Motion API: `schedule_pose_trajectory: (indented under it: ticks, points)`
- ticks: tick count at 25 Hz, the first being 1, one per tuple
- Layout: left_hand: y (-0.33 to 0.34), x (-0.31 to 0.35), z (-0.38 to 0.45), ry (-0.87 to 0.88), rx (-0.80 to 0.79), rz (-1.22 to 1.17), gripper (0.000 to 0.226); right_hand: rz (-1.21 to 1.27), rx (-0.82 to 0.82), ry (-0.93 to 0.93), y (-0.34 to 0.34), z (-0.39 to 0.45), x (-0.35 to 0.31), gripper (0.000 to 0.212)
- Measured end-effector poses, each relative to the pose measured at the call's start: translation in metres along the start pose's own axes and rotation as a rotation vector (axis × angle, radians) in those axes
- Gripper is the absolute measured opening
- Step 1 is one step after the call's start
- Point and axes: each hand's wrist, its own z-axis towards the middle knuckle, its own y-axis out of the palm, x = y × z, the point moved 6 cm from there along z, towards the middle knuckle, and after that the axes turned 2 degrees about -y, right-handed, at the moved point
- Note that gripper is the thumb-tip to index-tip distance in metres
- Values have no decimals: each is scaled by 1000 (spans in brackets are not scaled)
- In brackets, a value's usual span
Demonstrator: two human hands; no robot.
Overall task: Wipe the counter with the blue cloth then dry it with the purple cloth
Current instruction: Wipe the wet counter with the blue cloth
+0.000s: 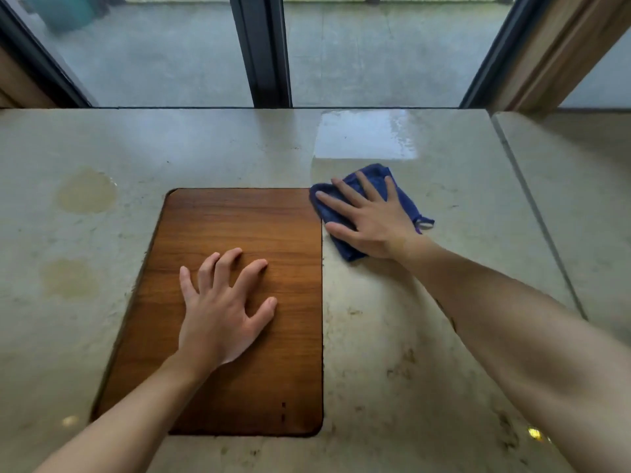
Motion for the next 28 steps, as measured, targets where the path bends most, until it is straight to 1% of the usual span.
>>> schedule_pose_trajectory:
  ticks: [3,5,8,10,12,15,17,19,21,22,25,28]
  points:
    - [-8,2,-4,33,27,-85,66,-13,34,33,17,-84,-42,61]
    - [-14,-1,-13,79,0,-158,69,-32,52,65,26,-141,-72,61]
    - [-22,-19,-54,80,7,-249,71,5,5,146,42,-222,-111,61]
    - [-21,-31,-87,85,-45,-287,60,56,-26,238,51,-270,-137,62]
    - [-18,-40,-112,115,-106,-253,53,66,-20,368,60,-313,-163,63]
    - [-20,-49,-131,134,-178,-233,55,68,16,560,76,-366,-202,65]
    - [-18,-54,-136,122,-221,-236,56,104,70,685,85,-389,-227,65]
    - [-18,-61,-132,103,-237,-228,55,130,106,819,90,-399,-254,66]
    - [-19,-68,-120,91,-211,-203,52,152,133,937,90,-394,-283,67]
    - [-21,-68,-112,100,-185,-173,51,158,150,956,88,-386,-298,67]
    - [-26,-68,-87,133,-101,-94,48,167,183,917,83,-341,-328,68]
    - [-23,-69,-68,140,-57,-44,46,207,197,947,77,-287,-308,68]
